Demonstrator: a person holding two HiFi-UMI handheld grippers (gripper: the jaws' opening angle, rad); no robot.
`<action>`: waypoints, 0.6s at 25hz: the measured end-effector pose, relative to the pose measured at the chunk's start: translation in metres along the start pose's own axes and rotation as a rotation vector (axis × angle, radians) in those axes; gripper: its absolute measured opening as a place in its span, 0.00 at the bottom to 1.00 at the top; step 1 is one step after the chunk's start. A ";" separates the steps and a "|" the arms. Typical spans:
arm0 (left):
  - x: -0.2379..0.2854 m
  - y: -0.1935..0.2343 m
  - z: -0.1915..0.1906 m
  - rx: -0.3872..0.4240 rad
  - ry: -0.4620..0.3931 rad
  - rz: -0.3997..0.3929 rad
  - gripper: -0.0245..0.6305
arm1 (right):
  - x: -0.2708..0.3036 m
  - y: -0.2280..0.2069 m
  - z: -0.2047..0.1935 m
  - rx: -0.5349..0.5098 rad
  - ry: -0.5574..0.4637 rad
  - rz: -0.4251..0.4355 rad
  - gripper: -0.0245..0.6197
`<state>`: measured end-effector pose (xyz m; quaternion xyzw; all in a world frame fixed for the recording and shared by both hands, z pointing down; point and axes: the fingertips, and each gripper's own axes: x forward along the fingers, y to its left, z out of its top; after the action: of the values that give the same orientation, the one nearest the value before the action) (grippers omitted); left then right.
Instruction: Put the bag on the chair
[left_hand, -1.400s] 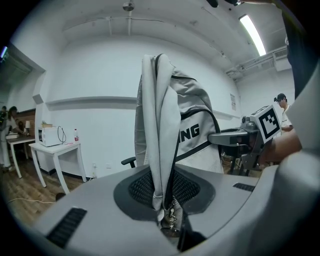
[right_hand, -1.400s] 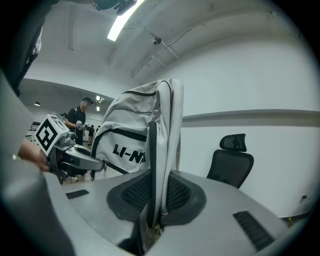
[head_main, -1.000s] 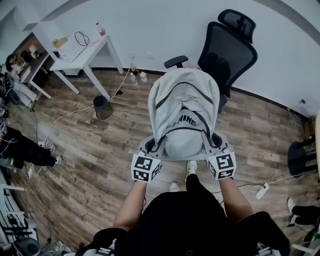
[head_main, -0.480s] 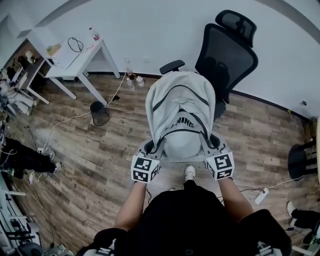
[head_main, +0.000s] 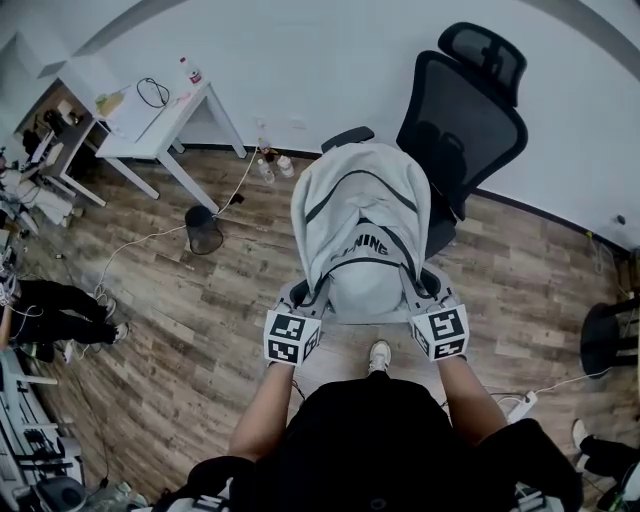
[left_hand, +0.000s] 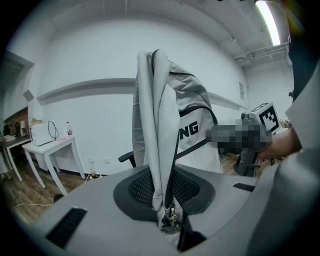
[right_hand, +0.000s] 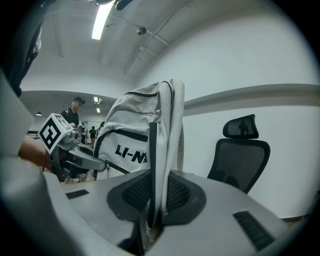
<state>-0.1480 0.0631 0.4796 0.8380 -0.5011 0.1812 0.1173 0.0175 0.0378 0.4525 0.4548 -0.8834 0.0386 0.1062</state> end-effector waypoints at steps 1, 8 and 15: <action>0.004 0.000 0.001 0.000 0.002 0.003 0.16 | 0.003 -0.004 0.000 0.001 -0.002 0.005 0.14; 0.030 -0.003 0.021 0.024 0.014 0.025 0.17 | 0.017 -0.035 0.005 0.017 -0.018 0.041 0.14; 0.050 0.001 0.043 0.014 -0.012 0.024 0.16 | 0.029 -0.058 0.017 0.017 -0.042 0.071 0.14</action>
<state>-0.1196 0.0063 0.4618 0.8339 -0.5105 0.1811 0.1061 0.0454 -0.0214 0.4408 0.4246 -0.9007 0.0401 0.0823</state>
